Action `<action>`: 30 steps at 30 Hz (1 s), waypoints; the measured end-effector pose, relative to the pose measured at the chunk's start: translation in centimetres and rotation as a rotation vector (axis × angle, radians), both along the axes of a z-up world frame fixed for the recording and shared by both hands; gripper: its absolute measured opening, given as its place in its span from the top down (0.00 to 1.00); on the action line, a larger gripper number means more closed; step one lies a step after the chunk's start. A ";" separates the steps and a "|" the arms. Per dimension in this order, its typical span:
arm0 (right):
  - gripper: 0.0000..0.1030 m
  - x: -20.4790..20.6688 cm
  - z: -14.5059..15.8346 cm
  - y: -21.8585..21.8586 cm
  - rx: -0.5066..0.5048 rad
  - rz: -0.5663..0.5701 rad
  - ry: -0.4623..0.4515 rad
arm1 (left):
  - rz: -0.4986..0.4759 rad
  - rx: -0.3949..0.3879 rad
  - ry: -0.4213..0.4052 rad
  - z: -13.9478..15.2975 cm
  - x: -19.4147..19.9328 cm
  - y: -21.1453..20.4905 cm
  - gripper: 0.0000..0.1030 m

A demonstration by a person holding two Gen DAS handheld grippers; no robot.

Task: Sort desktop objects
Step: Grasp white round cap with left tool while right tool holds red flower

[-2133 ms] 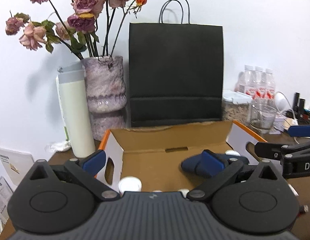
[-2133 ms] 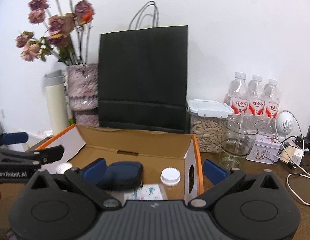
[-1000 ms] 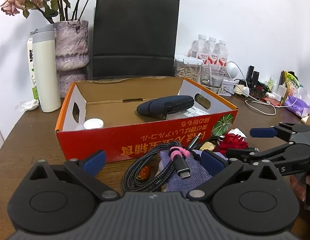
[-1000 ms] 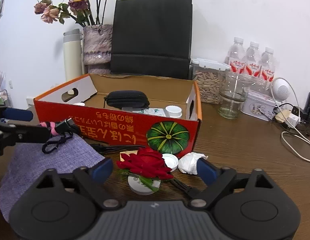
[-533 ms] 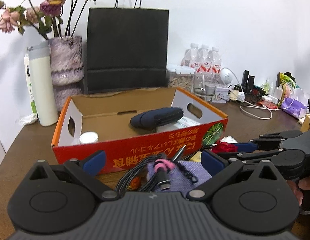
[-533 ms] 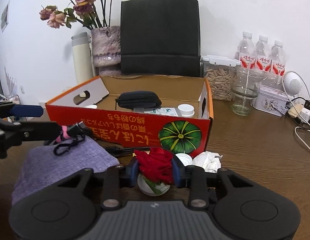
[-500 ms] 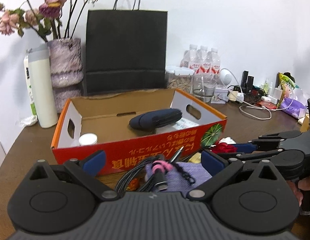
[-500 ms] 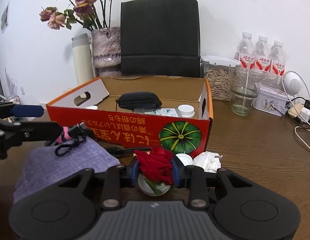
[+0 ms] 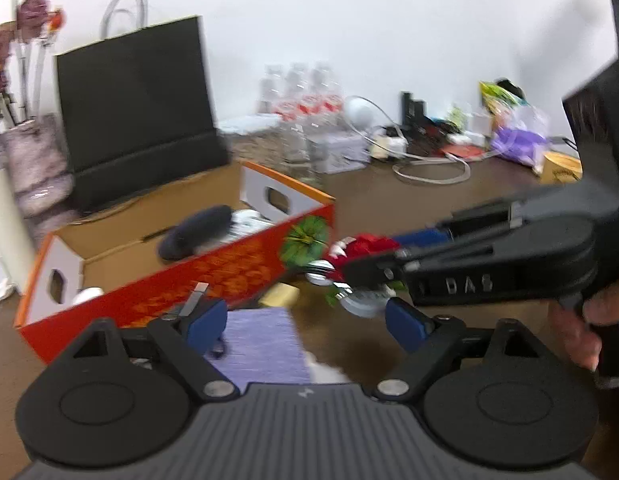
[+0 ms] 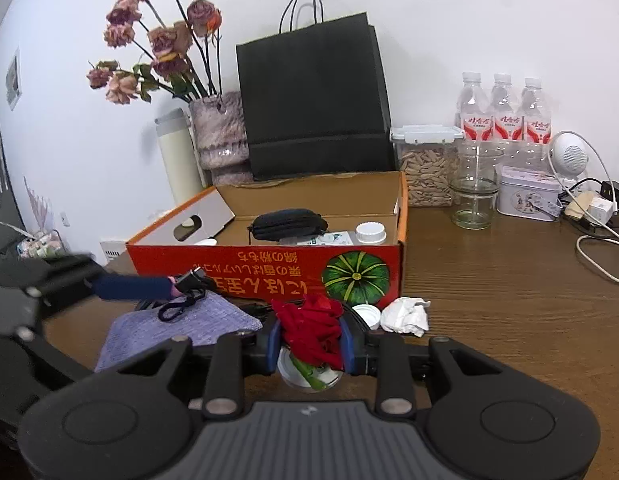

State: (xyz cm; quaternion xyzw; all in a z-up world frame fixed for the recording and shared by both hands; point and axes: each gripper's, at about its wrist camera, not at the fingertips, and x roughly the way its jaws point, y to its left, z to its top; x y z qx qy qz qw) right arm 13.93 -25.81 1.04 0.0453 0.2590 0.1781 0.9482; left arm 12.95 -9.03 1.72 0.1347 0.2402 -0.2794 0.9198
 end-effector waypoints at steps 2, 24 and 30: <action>0.73 -0.5 0.2 -0.6 0.012 0.013 0.002 | -0.015 0.012 0.005 -0.4 -0.3 -0.9 0.16; 0.77 -3.7 -1.2 -1.9 0.013 0.050 0.014 | -0.036 0.068 0.039 -4.0 -1.1 -5.8 0.67; 0.79 -3.9 -1.2 -2.4 0.030 0.036 0.000 | 0.012 0.102 0.035 -4.7 -0.3 -5.6 0.91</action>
